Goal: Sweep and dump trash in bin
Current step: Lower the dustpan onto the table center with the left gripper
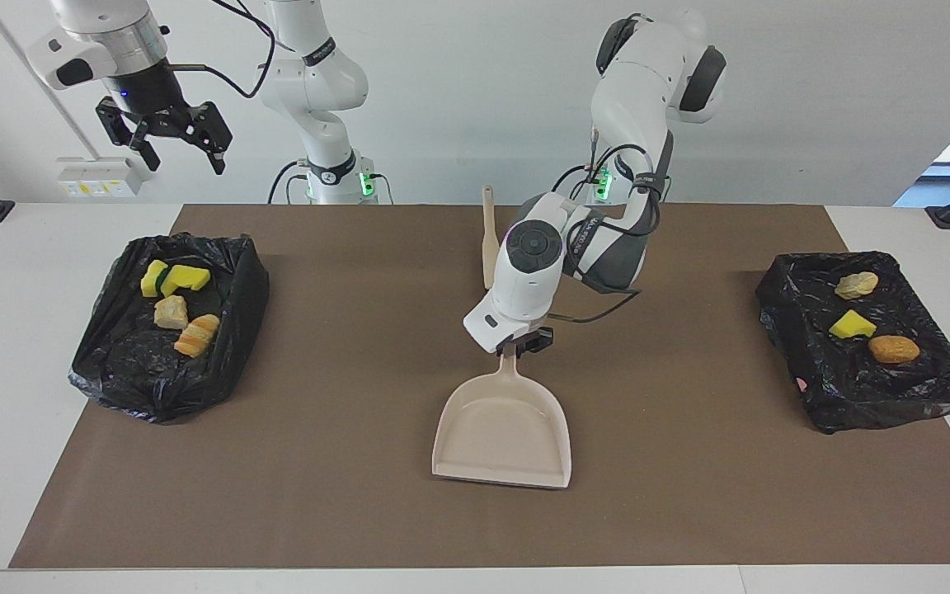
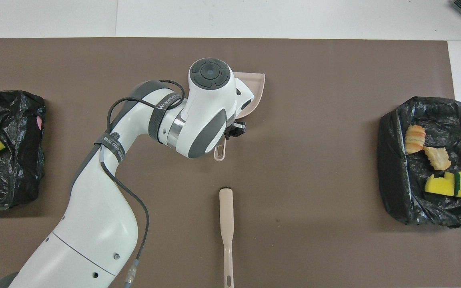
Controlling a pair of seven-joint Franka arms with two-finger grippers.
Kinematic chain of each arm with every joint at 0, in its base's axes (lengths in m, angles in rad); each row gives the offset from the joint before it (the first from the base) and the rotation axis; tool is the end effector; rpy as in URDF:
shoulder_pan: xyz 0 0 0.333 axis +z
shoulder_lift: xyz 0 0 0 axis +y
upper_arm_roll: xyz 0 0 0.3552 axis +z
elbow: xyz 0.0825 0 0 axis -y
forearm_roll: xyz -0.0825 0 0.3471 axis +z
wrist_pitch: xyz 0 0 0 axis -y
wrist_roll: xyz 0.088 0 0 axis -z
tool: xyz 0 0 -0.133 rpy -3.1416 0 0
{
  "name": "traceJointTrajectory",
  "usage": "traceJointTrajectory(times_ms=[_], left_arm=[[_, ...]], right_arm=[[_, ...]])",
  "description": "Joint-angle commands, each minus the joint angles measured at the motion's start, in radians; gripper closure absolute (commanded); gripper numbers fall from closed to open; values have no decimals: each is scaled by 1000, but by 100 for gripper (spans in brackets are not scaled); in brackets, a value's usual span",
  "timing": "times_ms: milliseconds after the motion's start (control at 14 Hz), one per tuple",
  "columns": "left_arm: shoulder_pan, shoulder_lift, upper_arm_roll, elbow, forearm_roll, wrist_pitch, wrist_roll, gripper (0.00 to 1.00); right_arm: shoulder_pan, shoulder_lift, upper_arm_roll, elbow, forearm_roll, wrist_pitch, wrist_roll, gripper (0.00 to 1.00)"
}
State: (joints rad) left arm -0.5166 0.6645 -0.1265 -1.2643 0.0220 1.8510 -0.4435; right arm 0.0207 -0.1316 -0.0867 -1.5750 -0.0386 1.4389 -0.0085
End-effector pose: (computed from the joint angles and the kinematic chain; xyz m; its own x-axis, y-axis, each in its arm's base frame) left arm 0.5871 -0.4086 0.3804 0.9792 -0.1818 -0.0907 -0.1807 -0.9833 0.0203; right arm 0.4549 -0.0393 0.6883 0.9981 -0.0617 -0.0052 -0.0616 -0.9977 0.0269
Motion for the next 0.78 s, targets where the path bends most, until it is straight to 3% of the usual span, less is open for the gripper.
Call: traceJointTrajectory(times_ms=[0, 71, 356, 427, 498, 712], left_arm=[[-7, -3, 7, -3, 33, 25, -4, 70], [-6, -3, 8, -3, 35, 25, -4, 58], [-3, -17, 7, -7, 29, 24, -8, 32], [0, -25, 7, -9, 30, 24, -6, 21], [10, -48, 10, -13, 29, 22, -4, 4], [90, -193, 13, -125, 27, 13, -5, 0]], right_arm=[[54, -16, -62, -14, 2, -2, -16, 0], [47, -16, -59, -14, 2, -2, -13, 0], [41, 1, -53, -2, -4, -14, -15, 0], [33, 9, -53, 9, 5, -17, -15, 0], [24, 18, -53, 16, 5, -34, -15, 0], [21, 18, -48, 16, 8, -40, -15, 0]])
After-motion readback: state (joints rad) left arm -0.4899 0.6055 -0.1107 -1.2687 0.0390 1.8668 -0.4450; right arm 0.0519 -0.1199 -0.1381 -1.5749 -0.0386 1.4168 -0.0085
